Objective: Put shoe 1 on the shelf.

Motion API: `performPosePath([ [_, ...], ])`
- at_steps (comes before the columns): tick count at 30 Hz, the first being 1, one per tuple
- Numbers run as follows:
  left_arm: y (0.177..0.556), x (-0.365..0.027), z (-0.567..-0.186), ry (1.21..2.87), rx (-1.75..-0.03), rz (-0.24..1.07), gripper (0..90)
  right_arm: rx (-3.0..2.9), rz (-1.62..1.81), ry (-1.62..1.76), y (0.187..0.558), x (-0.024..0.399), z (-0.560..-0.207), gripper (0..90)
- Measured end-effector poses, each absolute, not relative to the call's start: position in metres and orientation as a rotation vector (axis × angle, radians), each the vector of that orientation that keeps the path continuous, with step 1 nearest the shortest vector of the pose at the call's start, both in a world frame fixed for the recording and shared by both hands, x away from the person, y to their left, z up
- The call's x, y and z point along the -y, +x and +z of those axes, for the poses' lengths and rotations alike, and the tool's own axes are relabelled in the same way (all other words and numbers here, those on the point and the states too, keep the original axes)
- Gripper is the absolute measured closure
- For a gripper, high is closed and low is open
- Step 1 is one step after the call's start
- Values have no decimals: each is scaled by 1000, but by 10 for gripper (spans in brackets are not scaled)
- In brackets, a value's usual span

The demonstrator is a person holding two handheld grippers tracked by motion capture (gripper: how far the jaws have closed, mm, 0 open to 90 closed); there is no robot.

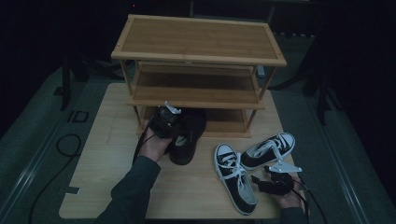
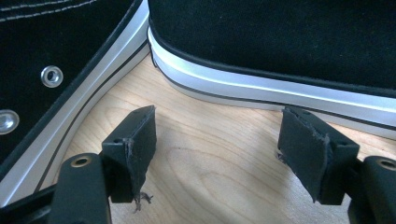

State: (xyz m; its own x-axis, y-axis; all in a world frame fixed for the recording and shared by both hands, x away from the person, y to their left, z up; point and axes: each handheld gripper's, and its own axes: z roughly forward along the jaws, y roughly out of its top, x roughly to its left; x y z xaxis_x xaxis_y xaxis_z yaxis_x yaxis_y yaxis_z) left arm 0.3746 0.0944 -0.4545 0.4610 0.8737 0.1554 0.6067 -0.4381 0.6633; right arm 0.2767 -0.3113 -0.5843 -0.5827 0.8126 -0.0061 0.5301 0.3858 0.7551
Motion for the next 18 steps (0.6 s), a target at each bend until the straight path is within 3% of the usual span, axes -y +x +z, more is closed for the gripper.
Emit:
performPosePath([
  [18,347,-118,-443,2186,-1087,539,593,-2274,1033,1163,277,311,-584,278],
])
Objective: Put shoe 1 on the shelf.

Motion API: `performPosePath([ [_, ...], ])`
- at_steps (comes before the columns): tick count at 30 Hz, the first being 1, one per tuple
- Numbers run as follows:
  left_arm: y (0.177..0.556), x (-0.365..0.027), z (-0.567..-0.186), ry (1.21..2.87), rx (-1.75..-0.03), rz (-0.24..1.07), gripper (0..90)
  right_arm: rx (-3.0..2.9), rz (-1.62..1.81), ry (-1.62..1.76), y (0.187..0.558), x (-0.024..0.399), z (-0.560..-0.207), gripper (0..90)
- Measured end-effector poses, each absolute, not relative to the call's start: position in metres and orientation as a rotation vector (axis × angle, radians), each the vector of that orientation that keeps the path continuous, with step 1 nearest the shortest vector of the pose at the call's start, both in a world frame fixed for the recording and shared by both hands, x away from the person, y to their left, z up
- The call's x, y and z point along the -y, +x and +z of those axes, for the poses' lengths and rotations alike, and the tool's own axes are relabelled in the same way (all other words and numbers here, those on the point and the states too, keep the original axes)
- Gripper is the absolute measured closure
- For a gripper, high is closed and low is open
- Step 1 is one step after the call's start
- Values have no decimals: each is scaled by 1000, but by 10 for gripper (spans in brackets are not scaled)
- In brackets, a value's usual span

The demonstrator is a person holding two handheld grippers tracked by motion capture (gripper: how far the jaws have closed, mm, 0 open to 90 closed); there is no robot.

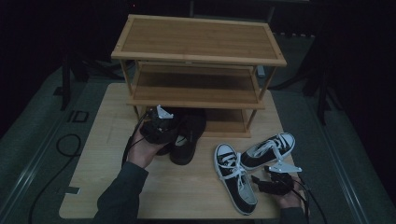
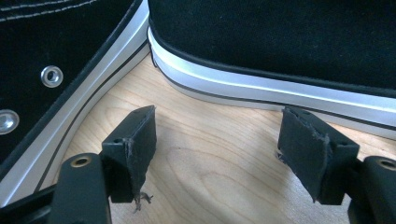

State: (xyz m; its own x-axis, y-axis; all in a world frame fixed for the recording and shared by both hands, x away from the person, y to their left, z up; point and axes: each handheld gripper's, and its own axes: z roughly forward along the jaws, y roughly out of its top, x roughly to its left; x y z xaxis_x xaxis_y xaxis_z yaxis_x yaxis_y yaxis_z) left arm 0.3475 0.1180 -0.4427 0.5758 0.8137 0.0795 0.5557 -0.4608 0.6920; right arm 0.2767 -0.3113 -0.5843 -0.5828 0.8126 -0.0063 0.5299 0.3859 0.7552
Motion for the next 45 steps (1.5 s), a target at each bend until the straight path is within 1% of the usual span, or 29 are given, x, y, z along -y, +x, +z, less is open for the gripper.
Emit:
performPosePath([
  [9,328,-126,-443,2236,-1001,523,731,-2274,1033,1164,277,311,-584,278],
  [13,324,-130,-449,2245,-989,501,826,-2274,1033,1163,277,311,-584,278],
  [14,324,-131,-451,2249,-988,492,872,-2274,1032,1163,277,311,-584,278],
  [15,324,-131,-453,2252,-989,484,893,-2274,1032,1163,277,311,-584,278],
  [28,319,-132,-486,2314,-983,431,900,-2274,1032,1163,277,311,-584,278],
  [45,313,-120,-517,2376,-958,360,900,-2274,1033,1163,277,311,-584,278],
])
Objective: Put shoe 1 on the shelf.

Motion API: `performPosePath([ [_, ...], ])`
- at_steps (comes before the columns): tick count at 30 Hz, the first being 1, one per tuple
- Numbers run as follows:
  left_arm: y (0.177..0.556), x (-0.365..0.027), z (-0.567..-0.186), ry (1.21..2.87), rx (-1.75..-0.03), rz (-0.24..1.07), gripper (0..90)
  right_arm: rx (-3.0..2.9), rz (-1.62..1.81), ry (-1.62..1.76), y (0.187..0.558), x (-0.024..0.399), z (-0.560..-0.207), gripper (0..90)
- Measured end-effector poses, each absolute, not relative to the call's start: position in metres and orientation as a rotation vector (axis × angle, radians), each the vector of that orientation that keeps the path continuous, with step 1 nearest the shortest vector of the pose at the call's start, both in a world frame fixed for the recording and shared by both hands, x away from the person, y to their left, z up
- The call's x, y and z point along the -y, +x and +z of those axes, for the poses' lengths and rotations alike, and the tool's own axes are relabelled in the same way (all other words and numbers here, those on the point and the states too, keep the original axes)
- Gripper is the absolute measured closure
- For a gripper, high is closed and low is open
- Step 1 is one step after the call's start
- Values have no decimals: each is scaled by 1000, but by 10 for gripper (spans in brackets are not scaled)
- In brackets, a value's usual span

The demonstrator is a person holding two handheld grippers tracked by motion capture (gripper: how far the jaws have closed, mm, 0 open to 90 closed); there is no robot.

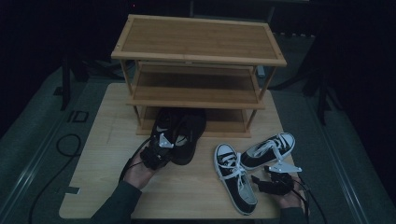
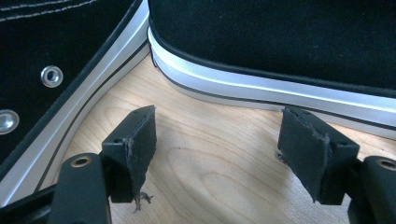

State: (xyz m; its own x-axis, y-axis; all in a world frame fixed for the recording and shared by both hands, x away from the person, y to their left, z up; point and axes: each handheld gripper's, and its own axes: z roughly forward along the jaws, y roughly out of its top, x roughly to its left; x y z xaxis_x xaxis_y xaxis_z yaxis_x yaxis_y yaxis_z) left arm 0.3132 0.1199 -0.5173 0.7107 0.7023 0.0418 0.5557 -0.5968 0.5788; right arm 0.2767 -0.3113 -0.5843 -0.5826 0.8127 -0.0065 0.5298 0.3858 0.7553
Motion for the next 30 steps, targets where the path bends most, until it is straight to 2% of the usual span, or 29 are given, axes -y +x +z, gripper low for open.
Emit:
performPosePath([
  [16,315,-111,-547,2454,-927,308,900,-2274,1033,1164,277,311,-584,278],
  [30,316,-103,-552,2482,-916,371,900,-2274,1032,1163,277,311,-584,278],
])
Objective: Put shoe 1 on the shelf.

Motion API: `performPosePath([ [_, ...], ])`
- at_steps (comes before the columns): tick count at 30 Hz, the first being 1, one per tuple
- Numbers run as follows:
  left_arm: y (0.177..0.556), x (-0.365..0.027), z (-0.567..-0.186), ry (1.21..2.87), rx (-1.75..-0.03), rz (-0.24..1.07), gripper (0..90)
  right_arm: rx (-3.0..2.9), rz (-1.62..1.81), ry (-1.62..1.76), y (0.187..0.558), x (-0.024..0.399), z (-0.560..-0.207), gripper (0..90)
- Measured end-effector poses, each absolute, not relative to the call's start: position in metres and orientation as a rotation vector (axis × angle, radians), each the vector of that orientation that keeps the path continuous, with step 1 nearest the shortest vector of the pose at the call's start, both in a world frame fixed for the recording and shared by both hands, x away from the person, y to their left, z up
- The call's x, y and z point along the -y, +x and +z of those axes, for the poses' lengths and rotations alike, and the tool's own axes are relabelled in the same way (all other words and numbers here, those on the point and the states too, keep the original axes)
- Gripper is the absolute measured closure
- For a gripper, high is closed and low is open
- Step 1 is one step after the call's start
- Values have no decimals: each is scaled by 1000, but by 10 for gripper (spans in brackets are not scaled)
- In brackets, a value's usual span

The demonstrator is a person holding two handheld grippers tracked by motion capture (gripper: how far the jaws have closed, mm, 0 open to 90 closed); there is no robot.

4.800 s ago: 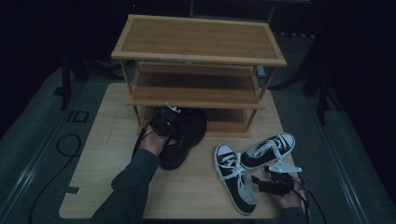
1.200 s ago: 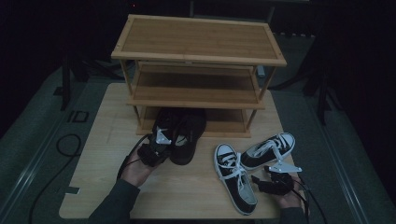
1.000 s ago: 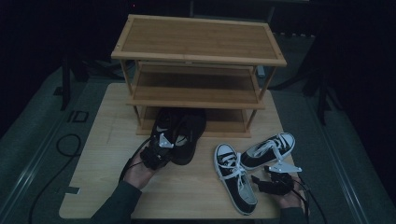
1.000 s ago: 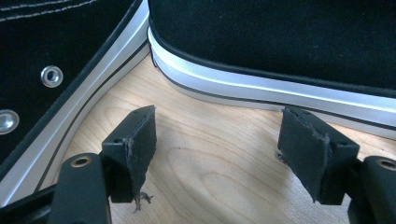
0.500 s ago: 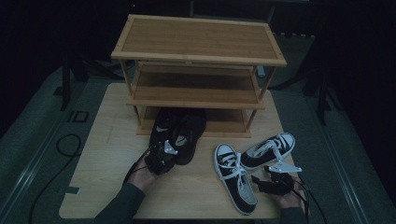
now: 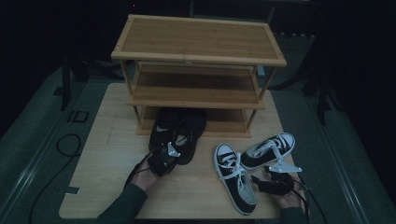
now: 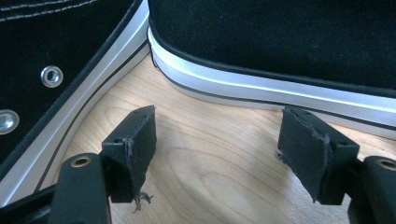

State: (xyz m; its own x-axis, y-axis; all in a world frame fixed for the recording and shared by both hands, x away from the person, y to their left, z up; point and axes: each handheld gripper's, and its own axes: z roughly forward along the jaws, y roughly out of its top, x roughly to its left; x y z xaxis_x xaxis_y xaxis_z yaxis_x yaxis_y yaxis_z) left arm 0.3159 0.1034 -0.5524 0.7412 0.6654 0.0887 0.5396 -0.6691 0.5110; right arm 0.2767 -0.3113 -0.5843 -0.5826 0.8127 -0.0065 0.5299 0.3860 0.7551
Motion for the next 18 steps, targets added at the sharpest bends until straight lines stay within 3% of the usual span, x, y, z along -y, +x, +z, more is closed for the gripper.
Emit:
performPosePath([
  [18,330,-81,-548,2458,-891,402,900,-2274,1032,1163,277,311,-584,276],
])
